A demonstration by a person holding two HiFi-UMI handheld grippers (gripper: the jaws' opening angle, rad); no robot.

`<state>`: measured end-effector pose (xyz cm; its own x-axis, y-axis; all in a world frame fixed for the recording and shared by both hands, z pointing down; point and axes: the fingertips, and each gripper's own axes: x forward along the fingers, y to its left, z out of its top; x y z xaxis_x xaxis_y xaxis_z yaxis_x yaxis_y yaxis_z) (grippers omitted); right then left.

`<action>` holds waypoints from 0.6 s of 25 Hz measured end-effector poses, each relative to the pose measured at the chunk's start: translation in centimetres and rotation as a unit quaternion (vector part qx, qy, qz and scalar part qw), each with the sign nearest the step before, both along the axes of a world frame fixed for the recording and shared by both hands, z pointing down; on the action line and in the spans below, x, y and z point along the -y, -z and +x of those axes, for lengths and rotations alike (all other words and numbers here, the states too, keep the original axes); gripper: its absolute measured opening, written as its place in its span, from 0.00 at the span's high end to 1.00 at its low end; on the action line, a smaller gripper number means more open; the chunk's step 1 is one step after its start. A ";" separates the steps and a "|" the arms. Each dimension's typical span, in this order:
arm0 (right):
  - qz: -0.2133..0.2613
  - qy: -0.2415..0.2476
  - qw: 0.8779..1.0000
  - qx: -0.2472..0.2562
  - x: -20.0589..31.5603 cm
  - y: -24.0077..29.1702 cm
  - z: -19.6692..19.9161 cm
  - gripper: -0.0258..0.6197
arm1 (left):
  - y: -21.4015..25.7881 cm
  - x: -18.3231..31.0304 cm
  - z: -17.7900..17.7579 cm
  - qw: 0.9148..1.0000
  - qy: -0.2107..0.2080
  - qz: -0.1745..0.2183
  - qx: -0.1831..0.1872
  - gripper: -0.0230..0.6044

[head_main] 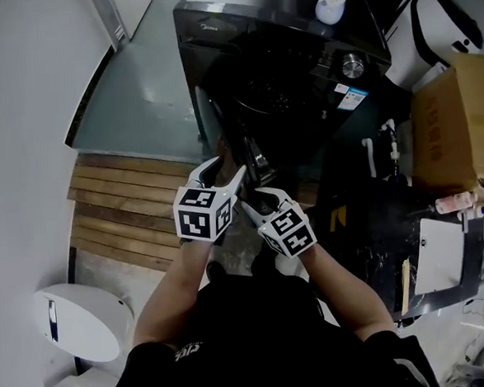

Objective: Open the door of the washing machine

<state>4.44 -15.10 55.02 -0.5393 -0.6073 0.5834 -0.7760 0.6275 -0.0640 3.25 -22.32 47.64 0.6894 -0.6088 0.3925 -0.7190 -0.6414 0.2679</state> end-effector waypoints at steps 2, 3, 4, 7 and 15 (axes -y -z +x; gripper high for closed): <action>0.000 0.025 1.000 0.008 -1.0 0.2 -2.4 0.81 | -0.6 -0.3 -1.4 1.000 0.004 -0.002 0.010 0.61; 0.001 0.039 0.999 0.012 -1.6 0.2 -3.5 0.82 | -0.9 -0.5 -2.1 1.000 0.006 -0.004 0.016 0.61; 0.002 0.053 0.999 0.014 -2.2 0.3 -4.7 0.84 | -1.2 -0.7 -3.0 1.000 0.010 -0.005 0.020 0.61; 0.005 0.084 0.996 0.017 -3.7 0.2 -7.6 0.88 | -1.9 -1.2 -5.6 0.999 0.018 -0.009 0.032 0.64; 0.008 0.051 0.998 0.033 -3.9 0.4 -9.6 0.90 | -3.0 -0.8 -13.0 0.997 0.042 0.007 0.061 0.73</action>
<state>-5.12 -11.18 54.66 -0.6357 -0.5564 0.5351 -0.7026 0.7041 -0.1025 -9.73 -21.47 50.64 0.5828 -0.6685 0.4620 -0.7974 -0.5800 0.1667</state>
